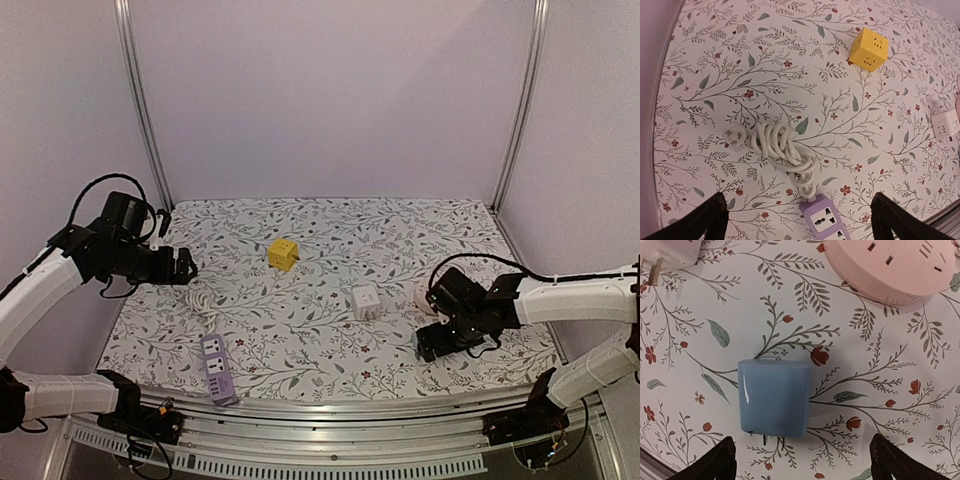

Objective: Insert the plug

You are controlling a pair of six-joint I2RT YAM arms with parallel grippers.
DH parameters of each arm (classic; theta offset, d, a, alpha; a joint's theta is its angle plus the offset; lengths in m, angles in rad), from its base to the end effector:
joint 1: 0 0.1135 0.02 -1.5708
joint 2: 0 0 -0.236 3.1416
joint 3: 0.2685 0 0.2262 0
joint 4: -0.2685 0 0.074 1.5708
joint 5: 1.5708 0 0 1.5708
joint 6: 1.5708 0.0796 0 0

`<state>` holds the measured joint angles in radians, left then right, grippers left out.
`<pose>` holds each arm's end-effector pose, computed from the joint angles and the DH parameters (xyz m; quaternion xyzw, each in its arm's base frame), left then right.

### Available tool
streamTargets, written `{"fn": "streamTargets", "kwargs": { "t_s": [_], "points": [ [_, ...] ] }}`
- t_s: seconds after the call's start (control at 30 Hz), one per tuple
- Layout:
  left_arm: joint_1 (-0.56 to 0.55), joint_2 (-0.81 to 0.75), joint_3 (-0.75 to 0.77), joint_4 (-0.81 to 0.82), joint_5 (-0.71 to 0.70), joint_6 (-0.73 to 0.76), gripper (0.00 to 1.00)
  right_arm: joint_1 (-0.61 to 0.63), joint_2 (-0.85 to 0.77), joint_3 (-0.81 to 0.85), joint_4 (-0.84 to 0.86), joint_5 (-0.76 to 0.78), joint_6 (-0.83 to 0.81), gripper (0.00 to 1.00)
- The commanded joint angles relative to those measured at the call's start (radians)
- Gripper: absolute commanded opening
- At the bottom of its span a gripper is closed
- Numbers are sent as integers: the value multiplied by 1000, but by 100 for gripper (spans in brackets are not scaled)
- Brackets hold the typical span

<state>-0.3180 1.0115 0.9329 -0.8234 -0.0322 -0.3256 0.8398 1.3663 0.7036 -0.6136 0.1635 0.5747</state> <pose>0.2023 -0.0639 0.2358 -0.0089 0.9445 -0.0894 0.3161 0.1600 0.1590 0.1117 -0.1184 0.9788 0.0336 0.1636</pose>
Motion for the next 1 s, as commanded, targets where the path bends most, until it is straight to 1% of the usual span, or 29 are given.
{"fn": "streamTargets", "kwargs": {
  "t_s": [0.0, 0.1, 0.23, 0.4, 0.5, 0.73, 0.97],
  "points": [
    [-19, -13, -13, 7, -25, -7, 100, 8, -71, -62, 200, 46, -3, 91],
    [-29, -15, -12, 3, -41, -11, 100, 8, -58, -81, 233, 20, -30, 85],
    [-51, -16, -12, -3, -64, -19, 100, 11, 26, -72, 236, -2, -43, 83],
    [-82, -25, -9, -12, -107, -31, 100, 20, 81, -77, 246, 6, -40, 77],
    [-91, -29, -11, -14, -121, -35, 100, 20, 88, -85, 252, 7, -42, 69],
    [-109, -20, -9, -22, -142, -42, 100, 23, 95, -109, 275, 16, -39, 59],
    [-125, -10, -6, -30, -152, -46, 100, 26, 92, -89, 245, 4, -45, 38]
  ]
}}
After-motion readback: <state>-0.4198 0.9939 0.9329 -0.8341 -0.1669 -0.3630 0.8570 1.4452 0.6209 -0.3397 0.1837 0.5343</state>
